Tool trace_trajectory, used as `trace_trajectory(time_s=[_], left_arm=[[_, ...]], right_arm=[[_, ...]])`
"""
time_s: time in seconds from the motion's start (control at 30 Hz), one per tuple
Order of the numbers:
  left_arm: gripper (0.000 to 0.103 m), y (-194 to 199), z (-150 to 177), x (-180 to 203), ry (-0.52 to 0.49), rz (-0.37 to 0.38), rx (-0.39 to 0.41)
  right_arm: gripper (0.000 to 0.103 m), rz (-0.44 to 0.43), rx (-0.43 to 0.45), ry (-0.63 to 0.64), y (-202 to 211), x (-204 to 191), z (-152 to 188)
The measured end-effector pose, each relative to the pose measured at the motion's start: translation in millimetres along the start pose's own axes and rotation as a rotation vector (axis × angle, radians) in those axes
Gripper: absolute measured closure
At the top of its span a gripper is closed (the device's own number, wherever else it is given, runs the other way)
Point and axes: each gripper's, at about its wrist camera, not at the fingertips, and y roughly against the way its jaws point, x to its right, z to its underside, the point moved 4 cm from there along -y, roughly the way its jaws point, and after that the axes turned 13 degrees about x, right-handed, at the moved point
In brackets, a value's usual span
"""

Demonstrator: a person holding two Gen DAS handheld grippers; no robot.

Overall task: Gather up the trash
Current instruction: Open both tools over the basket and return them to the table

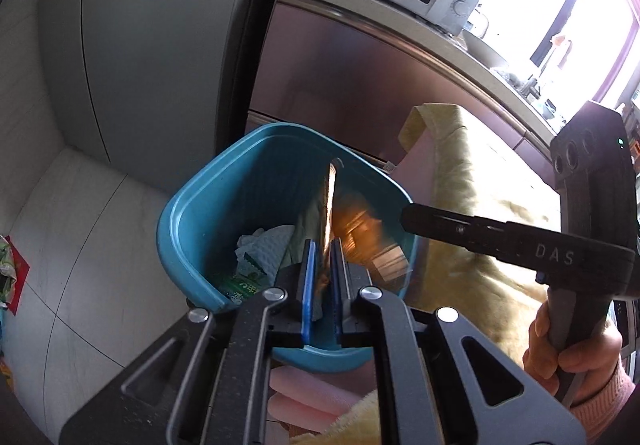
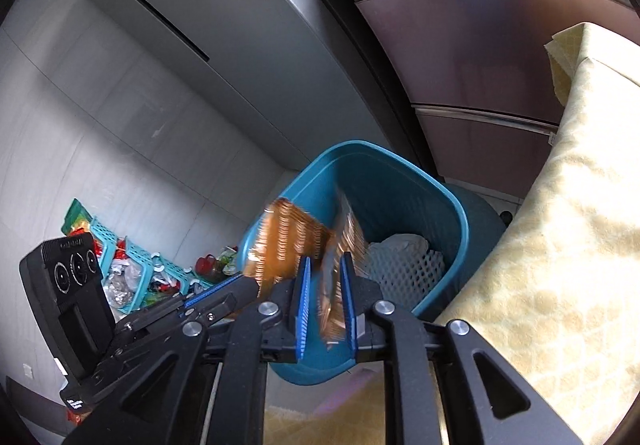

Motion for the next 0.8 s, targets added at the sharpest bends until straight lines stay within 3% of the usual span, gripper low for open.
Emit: trace_trajectory(time_s=[0.1, 0.43, 0.53, 0.63, 0.8], left_arm=[[0.089, -2.6, 1.3, 0.0, 0.006, -0.003, -0.001], [0.065, 17.8, 3.3, 13.6, -0.019, 0.039, 0.049], [0.059, 32.8, 2.6, 30.5, -0.052, 0.083, 0.079], [0.052, 47.4, 5.1, 52.6, -0.09, 0.147, 0.102], [0.047, 56.9, 15.7, 99.8, -0.151, 0.268, 0.093]], right_arm=[[0.087, -0.001, 0.005, -0.002, 0.2, 0.3, 0.8], [0.073, -0.034, 0.052, 0.001, 33.0, 7.3, 1.5], [0.071, -0.044, 0.079, 0.024, 53.8, 8.3, 1.4], [0.059, -0.046, 0.126, 0.052, 84.6, 10.6, 3.4], [0.056, 0.003, 0.221, 0.078, 144.5, 29.3, 8.6]])
